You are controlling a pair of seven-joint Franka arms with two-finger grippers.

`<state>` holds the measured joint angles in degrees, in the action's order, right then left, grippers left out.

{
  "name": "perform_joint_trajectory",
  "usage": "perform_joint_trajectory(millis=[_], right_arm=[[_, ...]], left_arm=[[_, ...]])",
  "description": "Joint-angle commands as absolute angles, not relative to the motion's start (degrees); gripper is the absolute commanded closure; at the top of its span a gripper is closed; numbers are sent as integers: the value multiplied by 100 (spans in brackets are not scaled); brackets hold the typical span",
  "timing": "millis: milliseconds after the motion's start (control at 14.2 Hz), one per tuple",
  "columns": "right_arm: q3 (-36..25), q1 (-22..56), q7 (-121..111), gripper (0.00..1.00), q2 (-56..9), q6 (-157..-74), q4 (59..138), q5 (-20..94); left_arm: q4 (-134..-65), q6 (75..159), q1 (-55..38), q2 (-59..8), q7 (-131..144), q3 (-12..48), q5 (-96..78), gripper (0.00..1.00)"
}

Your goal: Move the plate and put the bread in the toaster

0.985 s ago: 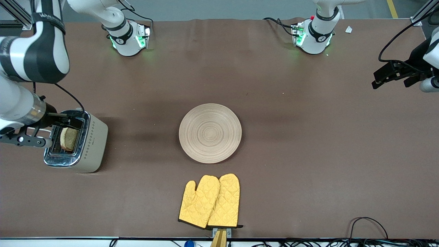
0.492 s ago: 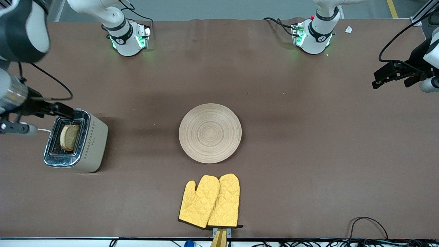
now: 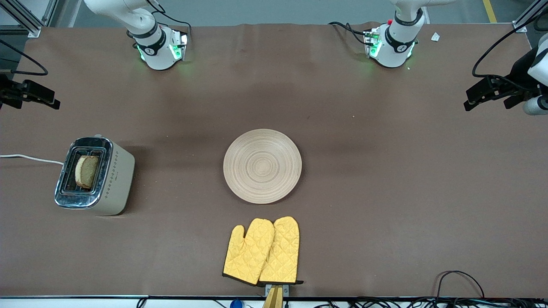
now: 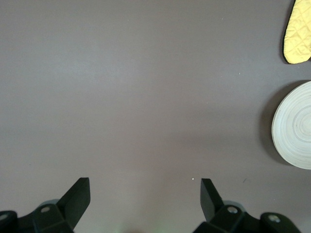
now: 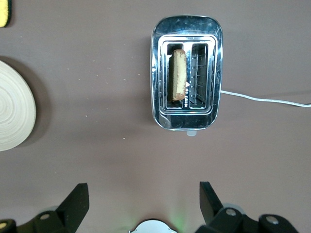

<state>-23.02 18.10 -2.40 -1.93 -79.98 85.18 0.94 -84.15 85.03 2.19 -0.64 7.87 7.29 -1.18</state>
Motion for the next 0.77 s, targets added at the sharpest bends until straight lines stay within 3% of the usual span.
perform_joint_trajectory(millis=[0,141,563,704], right_arm=[[-1734,1111,-386,0,-167,-8243,8622,-44],[-1189,398,-869,0,-193,-8507,8622,-44],[-1055,361,-853,0,-193,-8482,8622,-35],[-566,-119,-844,0,-193,-8464,8622,-35]], left_arm=[[-8376,8499,228,-53,756,747,9,0],[-8358,8499,211,-53,756,738,9,0],[-8350,8455,237,-44,738,1063,500,0],[-8358,8455,246,-44,397,1063,501,0]])
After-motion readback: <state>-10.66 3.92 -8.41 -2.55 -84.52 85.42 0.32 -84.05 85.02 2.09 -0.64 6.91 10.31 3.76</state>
